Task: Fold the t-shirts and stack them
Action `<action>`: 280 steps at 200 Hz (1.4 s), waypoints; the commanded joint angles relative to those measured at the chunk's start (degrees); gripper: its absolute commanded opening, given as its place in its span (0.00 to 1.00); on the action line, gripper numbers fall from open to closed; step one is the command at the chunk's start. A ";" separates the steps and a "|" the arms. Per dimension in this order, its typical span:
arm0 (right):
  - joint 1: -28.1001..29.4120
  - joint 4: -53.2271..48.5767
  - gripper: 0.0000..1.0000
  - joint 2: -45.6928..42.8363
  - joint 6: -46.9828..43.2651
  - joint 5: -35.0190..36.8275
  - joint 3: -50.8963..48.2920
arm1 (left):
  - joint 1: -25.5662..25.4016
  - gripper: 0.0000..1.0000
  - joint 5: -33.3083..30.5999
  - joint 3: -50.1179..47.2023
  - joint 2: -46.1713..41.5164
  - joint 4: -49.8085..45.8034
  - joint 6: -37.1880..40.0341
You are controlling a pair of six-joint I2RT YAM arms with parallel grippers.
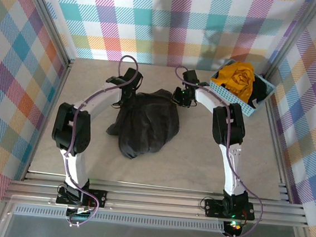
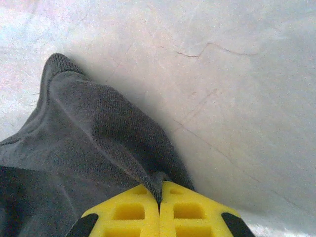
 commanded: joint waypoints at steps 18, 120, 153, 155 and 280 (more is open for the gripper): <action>-1.05 6.32 0.00 -14.52 -4.28 8.70 -1.49 | 0.37 0.00 -1.64 1.17 -8.35 1.90 -4.53; -2.91 10.05 0.00 -35.44 -16.29 15.28 6.62 | -0.32 0.00 12.38 6.43 -28.25 14.90 -6.28; -4.27 15.44 0.00 -45.59 -17.68 16.68 1.13 | -0.87 0.00 22.05 4.91 -36.00 19.71 -8.22; -4.41 15.88 0.00 -46.34 -17.63 16.78 0.65 | -0.90 0.00 22.58 4.80 -36.47 20.05 -8.36; -22.11 20.56 0.00 -41.71 -8.27 8.30 14.96 | -3.35 0.00 25.72 21.77 -30.22 23.17 -17.27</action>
